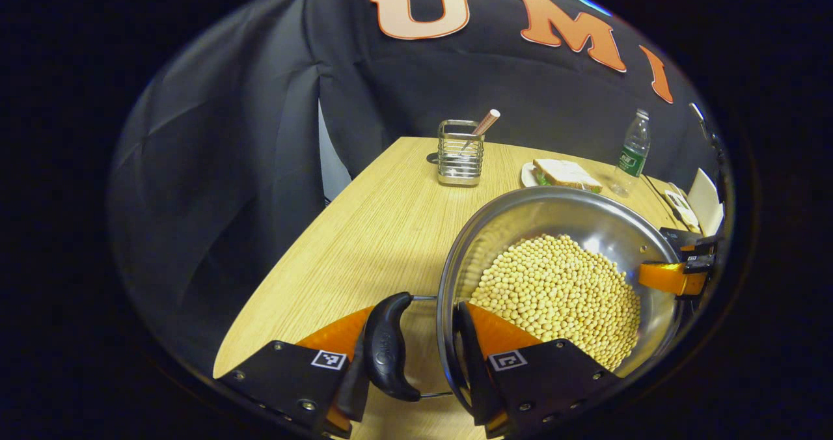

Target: First push the handle of the pot to place it horizontally, then grasp the pot with both hands and set it on the induction cooktop.

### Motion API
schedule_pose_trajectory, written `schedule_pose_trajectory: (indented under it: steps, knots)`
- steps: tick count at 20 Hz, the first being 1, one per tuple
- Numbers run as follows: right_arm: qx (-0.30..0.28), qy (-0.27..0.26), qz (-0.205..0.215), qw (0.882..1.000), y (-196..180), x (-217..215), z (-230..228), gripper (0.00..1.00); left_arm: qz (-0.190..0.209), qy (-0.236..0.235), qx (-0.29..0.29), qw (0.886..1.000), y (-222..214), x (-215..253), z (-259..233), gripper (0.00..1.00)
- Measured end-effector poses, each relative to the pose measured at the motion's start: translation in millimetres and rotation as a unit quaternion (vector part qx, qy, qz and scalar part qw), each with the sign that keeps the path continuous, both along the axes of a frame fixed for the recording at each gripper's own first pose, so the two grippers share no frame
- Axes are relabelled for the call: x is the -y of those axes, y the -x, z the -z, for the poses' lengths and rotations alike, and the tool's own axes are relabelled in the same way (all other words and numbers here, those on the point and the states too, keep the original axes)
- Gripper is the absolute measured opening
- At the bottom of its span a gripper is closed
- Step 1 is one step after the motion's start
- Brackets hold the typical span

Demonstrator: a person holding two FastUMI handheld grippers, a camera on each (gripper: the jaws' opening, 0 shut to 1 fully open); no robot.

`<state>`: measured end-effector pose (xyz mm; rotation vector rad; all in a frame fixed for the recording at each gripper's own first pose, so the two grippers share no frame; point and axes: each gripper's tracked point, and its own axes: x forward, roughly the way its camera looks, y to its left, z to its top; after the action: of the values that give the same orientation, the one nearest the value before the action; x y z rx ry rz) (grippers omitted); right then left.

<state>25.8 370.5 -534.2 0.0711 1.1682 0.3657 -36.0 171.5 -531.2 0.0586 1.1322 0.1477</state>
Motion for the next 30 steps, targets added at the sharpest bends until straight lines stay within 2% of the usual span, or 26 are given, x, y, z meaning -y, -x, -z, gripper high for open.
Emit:
schedule_pose_trajectory:
  steps: [5, 7, 9, 10, 12, 20, 23, 24, 25, 28, 29, 30]
  knots:
    - [0.017, -0.010, 0.009, 1.000, 7, 12, -26, 0.57, 0.000, -0.004, 0.011, 1.000, -6, 20, -10, 0.63]
    - [0.031, -0.013, 0.014, 0.999, 5, 23, -39, 0.57, 0.012, -0.008, 0.028, 1.000, -7, 14, -23, 0.64]
    - [0.041, -0.017, 0.023, 0.999, 5, 36, -51, 0.57, 0.026, -0.015, 0.046, 0.999, -18, 30, -37, 0.64]
    - [0.047, -0.019, 0.028, 0.998, 5, 43, -58, 0.53, 0.033, -0.017, 0.052, 0.998, -13, 33, -47, 0.63]
    - [0.059, -0.019, 0.036, 0.997, 7, 61, -71, 0.57, 0.044, -0.018, 0.063, 0.997, -7, 47, -72, 0.64]
    - [0.090, -0.009, 0.076, 0.993, 13, 146, -108, 0.57, 0.097, -0.009, 0.096, 0.991, -10, 107, -135, 0.63]
    - [0.099, -0.002, 0.093, 0.991, 2, 178, -122, 0.57, 0.114, -0.001, 0.105, 0.988, -14, 128, -143, 0.63]
    - [0.102, -0.001, 0.100, 0.990, 2, 187, -125, 0.53, 0.120, 0.001, 0.108, 0.987, -17, 134, -146, 0.63]
    - [0.104, 0.003, 0.104, 0.989, 2, 195, -126, 0.57, 0.124, 0.004, 0.112, 0.986, -18, 140, -147, 0.63]
    - [0.113, 0.012, 0.122, 0.986, 6, 225, -133, 0.57, 0.140, 0.013, 0.120, 0.983, -24, 159, -144, 0.63]
    - [0.115, 0.015, 0.125, 0.985, 7, 234, -137, 0.53, 0.147, 0.014, 0.122, 0.981, -28, 164, -144, 0.63]
    - [0.115, 0.017, 0.131, 0.985, 10, 241, -137, 0.57, 0.151, 0.017, 0.124, 0.981, -28, 165, -144, 0.63]
